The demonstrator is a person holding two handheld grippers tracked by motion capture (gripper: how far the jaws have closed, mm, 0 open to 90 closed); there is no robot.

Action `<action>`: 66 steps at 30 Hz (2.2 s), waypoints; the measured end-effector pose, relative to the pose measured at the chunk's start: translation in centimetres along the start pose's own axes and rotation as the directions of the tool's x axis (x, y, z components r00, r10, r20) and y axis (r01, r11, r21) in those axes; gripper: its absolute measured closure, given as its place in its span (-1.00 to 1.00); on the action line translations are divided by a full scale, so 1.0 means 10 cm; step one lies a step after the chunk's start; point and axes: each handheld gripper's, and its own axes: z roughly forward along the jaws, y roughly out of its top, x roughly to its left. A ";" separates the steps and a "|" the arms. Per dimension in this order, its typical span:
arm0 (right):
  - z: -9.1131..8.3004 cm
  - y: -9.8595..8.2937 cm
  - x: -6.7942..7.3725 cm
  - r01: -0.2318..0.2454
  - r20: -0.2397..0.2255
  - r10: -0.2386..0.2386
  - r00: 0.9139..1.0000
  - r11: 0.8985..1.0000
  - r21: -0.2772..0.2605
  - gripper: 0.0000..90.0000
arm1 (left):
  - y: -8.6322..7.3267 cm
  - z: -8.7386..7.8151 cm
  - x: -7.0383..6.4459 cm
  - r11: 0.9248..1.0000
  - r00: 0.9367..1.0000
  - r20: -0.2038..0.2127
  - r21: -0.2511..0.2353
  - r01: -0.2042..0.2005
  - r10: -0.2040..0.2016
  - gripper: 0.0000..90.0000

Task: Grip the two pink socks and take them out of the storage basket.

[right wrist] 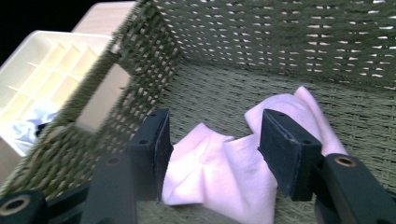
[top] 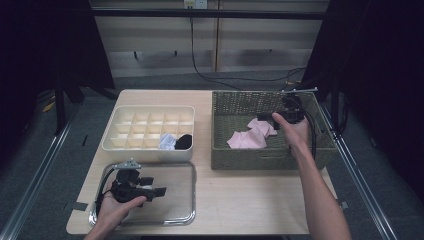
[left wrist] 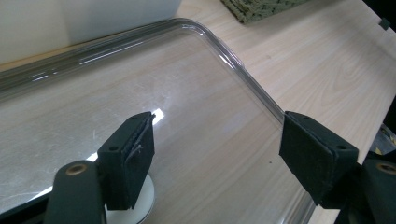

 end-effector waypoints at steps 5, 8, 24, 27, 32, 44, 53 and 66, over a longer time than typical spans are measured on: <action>0.11 0.08 -0.06 -0.023 0.008 0.023 1.000 0.999 0.023 -0.01 | -0.01 0.00 -0.01 1.000 1.000 -0.019 -0.007 -0.014 0.014 -0.40; 0.18 0.13 -0.12 -0.028 0.017 0.027 0.999 0.999 0.038 0.00 | -0.01 -0.02 0.00 1.000 1.000 -0.021 -0.013 -0.013 0.013 -0.40; 0.61 0.18 -0.36 -0.101 0.134 0.084 0.987 0.987 0.127 -0.05 | -0.05 -0.07 0.07 1.000 1.000 -0.015 -0.027 0.006 -0.007 -0.41; 0.67 0.16 -0.39 -0.118 0.154 0.096 0.983 0.983 0.140 -0.07 | -0.06 -0.07 0.08 1.000 1.000 -0.015 -0.026 0.012 -0.012 -0.41; 0.69 0.15 -0.43 -0.146 0.207 0.110 0.972 0.974 0.171 -0.05 | -0.06 -0.06 0.08 1.000 1.000 -0.013 -0.023 0.010 -0.010 -0.41; 0.75 0.15 -0.51 -0.151 0.263 0.095 0.960 0.967 0.203 -0.05 | -0.07 -0.06 0.08 1.000 1.000 -0.012 -0.022 0.002 -0.003 -0.42; 0.83 0.13 -0.52 -0.159 0.246 0.097 0.965 0.955 0.249 -0.06 | -0.08 -0.07 0.09 1.000 1.000 -0.013 -0.019 0.002 -0.002 -0.42; 0.86 0.11 -0.53 -0.211 0.211 0.149 0.966 0.926 0.313 0.53 | -0.09 -0.05 0.09 1.000 1.000 -0.021 -0.015 0.000 0.000 -0.41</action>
